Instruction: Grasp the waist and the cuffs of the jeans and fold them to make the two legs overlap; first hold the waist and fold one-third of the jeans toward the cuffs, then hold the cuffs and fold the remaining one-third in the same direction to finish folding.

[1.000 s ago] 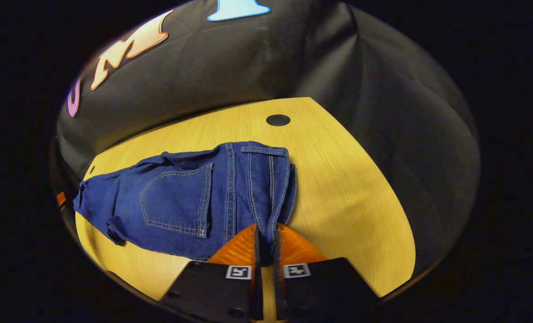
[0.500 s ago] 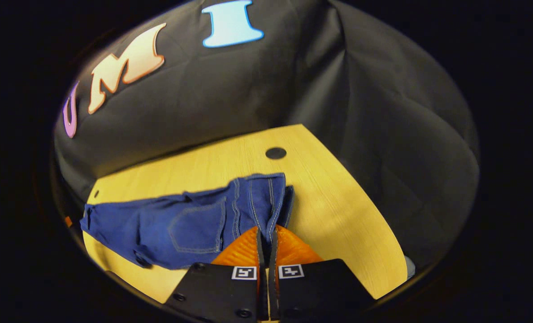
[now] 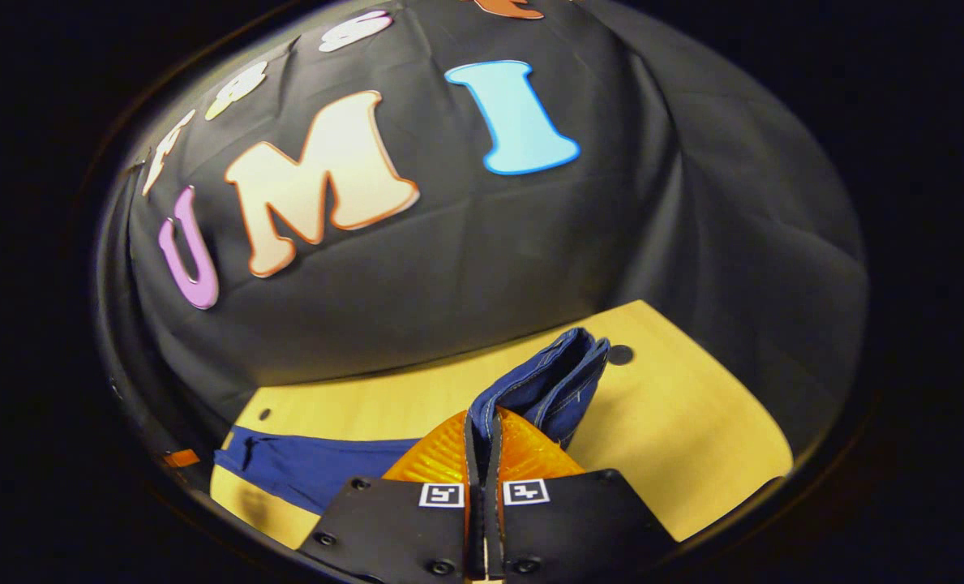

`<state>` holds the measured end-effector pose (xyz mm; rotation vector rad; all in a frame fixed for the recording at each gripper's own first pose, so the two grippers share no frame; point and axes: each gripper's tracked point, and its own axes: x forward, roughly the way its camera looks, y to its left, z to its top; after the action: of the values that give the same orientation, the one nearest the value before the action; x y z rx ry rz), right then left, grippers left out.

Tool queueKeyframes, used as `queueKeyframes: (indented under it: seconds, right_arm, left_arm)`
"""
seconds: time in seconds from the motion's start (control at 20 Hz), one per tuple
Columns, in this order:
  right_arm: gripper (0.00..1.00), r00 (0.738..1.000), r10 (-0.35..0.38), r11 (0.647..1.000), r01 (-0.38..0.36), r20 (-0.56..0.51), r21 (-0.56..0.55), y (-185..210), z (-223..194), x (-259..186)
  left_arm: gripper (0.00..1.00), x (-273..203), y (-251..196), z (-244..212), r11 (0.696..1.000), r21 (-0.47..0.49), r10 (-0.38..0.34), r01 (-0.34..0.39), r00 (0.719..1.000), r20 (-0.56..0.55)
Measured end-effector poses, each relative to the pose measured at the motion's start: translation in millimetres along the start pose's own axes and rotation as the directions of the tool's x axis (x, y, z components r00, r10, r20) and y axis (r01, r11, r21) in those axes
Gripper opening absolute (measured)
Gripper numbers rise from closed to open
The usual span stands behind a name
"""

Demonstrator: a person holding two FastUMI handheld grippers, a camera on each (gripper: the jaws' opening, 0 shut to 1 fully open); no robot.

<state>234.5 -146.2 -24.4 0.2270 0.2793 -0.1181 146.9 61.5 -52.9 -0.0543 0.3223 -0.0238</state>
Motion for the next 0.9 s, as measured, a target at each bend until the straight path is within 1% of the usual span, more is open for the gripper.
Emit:
queueKeyframes:
  seconds: [0.15,0.3,0.4,0.45,0.5,0.55,0.6,0.65,0.8,0.9]
  right_arm:
    - [0.03,0.993,0.112,0.993,-0.113,0.023,0.041,62,-4,1]
    - [0.03,0.975,0.219,0.972,-0.221,0.031,0.083,116,-13,4]
    - [0.03,0.949,0.31,0.942,-0.314,0.051,0.122,157,-13,-4]
    - [0.0,0.932,0.355,0.923,-0.362,0.069,0.135,177,-11,-11]
    - [0.03,0.913,0.397,0.902,-0.407,0.092,0.143,197,-8,-15]
    - [0.03,0.895,0.435,0.883,-0.445,0.097,0.148,215,-11,-18]
    - [0.03,0.884,0.459,0.872,-0.467,0.086,0.147,233,-21,-12]
    - [0.03,0.88,0.472,0.867,-0.475,0.058,0.148,245,-43,-3]
    - [0.03,0.849,0.515,0.849,-0.487,-0.119,0.204,284,-141,36]
    - [0.03,0.829,0.497,0.867,-0.462,-0.255,0.188,300,-209,56]
  left_arm:
    - [0.94,-1,0,2,0.999,-0.004,-0.046,0.046,0.999,0.005]
    - [0.94,2,9,-2,0.997,-0.002,-0.081,0.081,0.997,-0.001]
    - [0.95,6,12,-11,0.995,0.003,-0.098,0.098,0.995,-0.009]
    - [0.95,9,10,-15,0.994,0.003,-0.106,0.106,0.994,-0.015]
    - [0.94,12,9,-20,0.993,-0.001,-0.116,0.116,0.993,-0.029]
    - [0.95,16,8,-24,0.992,-0.008,-0.126,0.126,0.991,-0.038]
    - [0.94,18,6,-28,0.99,-0.018,-0.141,0.14,0.989,-0.046]
    - [0.95,20,3,-32,0.988,-0.028,-0.152,0.151,0.987,-0.05]
    - [0.95,24,2,-35,0.984,-0.039,-0.174,0.172,0.984,-0.048]
    - [0.95,24,5,-31,0.985,-0.028,-0.17,0.169,0.985,-0.037]
